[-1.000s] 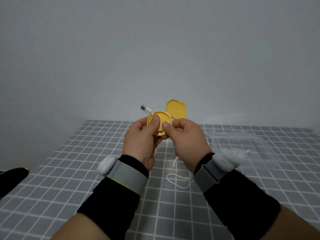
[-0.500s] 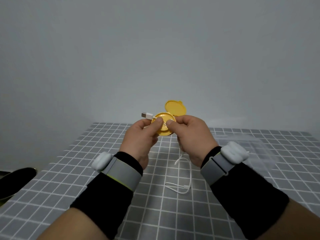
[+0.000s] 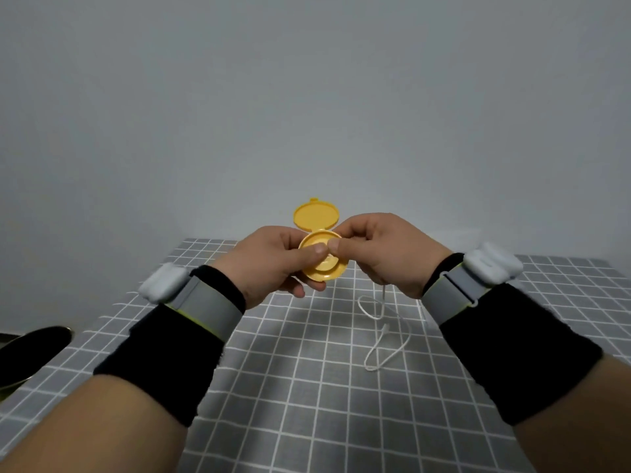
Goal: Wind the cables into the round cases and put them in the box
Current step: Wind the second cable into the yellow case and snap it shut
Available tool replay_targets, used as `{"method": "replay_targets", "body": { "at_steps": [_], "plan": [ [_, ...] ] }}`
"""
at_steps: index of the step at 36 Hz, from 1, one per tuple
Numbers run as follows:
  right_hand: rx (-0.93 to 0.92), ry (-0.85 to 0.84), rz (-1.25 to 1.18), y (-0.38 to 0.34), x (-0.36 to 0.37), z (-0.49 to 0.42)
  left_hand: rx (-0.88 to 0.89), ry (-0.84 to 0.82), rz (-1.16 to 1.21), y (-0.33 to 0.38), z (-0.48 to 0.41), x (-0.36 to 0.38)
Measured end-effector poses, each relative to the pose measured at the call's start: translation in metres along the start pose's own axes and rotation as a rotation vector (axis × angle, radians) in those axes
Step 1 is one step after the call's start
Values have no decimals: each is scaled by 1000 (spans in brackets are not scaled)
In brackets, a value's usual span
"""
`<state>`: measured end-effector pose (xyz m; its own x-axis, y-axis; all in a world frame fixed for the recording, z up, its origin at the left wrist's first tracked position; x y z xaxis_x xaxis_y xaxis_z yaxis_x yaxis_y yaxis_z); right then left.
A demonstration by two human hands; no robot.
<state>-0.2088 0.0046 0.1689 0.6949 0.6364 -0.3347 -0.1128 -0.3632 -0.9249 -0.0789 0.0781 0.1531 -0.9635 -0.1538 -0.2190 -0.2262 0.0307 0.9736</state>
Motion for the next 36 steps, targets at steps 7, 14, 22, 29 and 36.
{"method": "replay_targets", "body": {
  "at_steps": [7,14,22,29,36],
  "plan": [
    [-45,239,-211,14,-15,7,80,165,175,-10,-4,-5],
    [-200,320,60,15,-4,18,137,288,265,-13,-5,-1],
    [-336,328,433,8,5,24,116,307,351,-15,-4,12],
    [-348,318,512,-3,-2,22,117,252,299,-11,-1,11],
    [-345,270,484,-9,-2,15,140,230,296,-6,0,11]
  ]
}}
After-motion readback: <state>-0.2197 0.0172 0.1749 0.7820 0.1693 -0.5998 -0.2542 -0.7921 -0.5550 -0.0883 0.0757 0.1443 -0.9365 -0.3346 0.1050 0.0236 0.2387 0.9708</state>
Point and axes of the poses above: each hand's wrist, its own z-axis away from the middle knuckle, its own x-axis out of the palm, y = z × x, the point moved 7 cm from there along -z, towards the middle knuckle, and after that the axes turned 2 degrees about y, right-handed, at the moved point
